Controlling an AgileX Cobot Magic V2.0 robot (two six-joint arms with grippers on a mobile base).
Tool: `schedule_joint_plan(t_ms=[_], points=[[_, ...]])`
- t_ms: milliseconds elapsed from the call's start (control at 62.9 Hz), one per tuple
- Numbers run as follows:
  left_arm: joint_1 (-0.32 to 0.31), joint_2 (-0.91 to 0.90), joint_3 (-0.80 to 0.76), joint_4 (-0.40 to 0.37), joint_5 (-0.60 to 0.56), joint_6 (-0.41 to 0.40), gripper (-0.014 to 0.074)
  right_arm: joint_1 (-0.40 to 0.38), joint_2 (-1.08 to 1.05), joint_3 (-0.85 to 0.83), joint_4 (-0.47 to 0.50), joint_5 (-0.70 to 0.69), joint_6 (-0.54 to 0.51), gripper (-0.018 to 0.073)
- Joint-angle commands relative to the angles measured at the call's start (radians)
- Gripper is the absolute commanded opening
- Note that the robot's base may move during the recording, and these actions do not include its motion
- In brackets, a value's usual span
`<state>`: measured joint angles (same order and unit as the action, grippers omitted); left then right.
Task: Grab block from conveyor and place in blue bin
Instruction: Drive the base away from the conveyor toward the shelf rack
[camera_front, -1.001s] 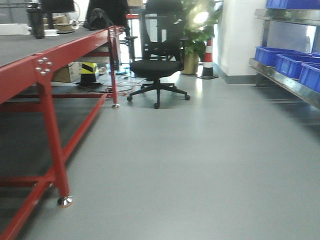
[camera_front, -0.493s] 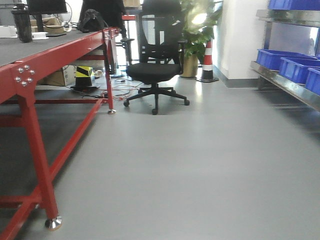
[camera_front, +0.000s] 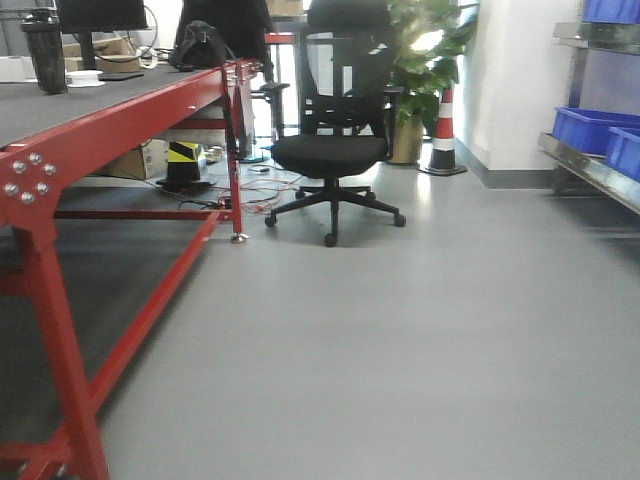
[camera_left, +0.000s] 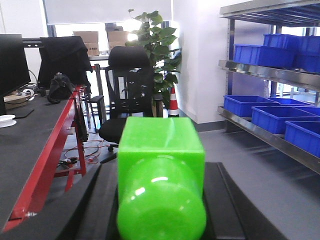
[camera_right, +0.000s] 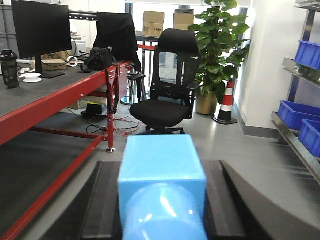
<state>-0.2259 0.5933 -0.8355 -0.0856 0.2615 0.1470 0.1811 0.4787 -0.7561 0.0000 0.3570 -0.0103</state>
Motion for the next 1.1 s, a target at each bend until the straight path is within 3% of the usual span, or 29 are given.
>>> schedule_joint_plan(t_ms=[0, 1081], points=[[-0.005, -0.004, -0.007, 0.001, -0.017, 0.003, -0.0111, 0.002, -0.001, 0.001, -0.008, -0.02, -0.004, -0.0162], [-0.005, -0.004, -0.007, 0.001, -0.017, 0.003, -0.0111, 0.002, -0.001, 0.001, -0.008, -0.024, -0.004, -0.0162]])
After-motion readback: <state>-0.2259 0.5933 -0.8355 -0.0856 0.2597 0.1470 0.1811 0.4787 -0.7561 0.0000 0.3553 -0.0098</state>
